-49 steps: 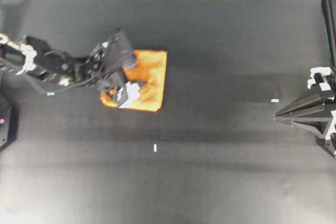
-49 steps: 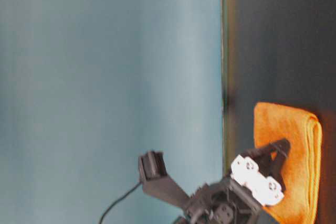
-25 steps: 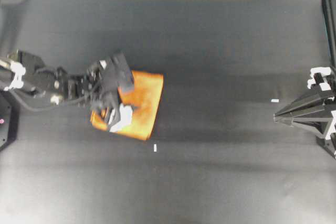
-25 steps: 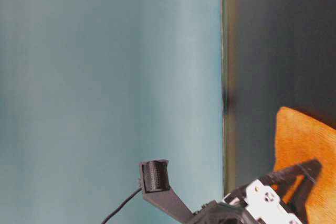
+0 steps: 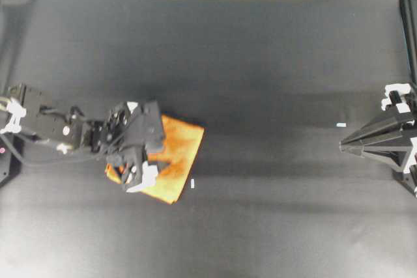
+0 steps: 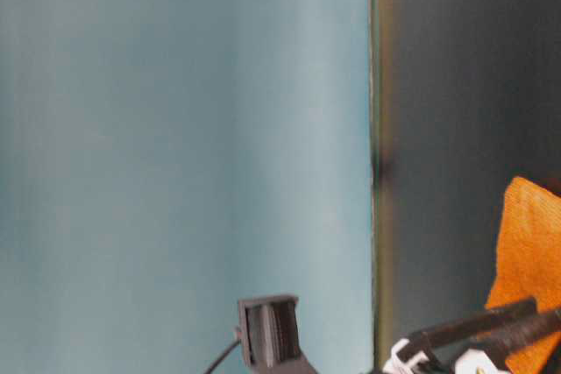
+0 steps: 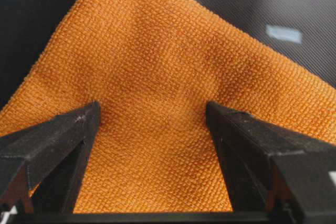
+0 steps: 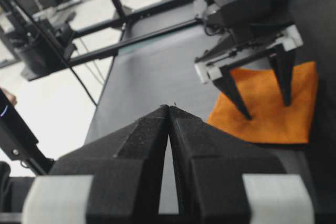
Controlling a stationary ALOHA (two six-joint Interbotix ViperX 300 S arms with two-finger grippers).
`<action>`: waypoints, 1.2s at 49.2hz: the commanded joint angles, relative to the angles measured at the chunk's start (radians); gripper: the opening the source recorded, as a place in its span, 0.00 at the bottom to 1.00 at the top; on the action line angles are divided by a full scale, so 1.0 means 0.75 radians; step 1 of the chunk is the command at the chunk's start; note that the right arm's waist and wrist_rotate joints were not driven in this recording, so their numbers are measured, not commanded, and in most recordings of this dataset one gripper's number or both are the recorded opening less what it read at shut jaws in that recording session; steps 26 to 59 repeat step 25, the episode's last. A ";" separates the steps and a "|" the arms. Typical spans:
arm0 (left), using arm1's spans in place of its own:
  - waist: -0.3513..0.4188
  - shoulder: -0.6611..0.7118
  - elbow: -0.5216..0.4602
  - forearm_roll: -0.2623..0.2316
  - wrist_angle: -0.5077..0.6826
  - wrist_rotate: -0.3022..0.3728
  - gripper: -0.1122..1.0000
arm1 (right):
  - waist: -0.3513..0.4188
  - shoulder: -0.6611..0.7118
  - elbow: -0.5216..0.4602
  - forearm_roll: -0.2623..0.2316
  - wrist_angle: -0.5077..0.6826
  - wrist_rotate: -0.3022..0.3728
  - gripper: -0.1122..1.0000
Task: Push an orange cloth with the left arm to wipe the desk.
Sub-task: 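Push the orange cloth toward the near-left with the left gripper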
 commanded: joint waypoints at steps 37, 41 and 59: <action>-0.292 -0.104 0.041 0.004 0.000 -0.061 0.82 | 0.000 0.006 -0.008 -0.002 -0.014 0.002 0.14; -0.292 -0.104 0.041 0.004 0.000 -0.061 0.82 | 0.000 0.006 -0.008 -0.002 -0.014 0.002 0.14; -0.292 -0.104 0.041 0.004 0.000 -0.061 0.82 | 0.000 0.006 -0.008 -0.002 -0.014 0.002 0.14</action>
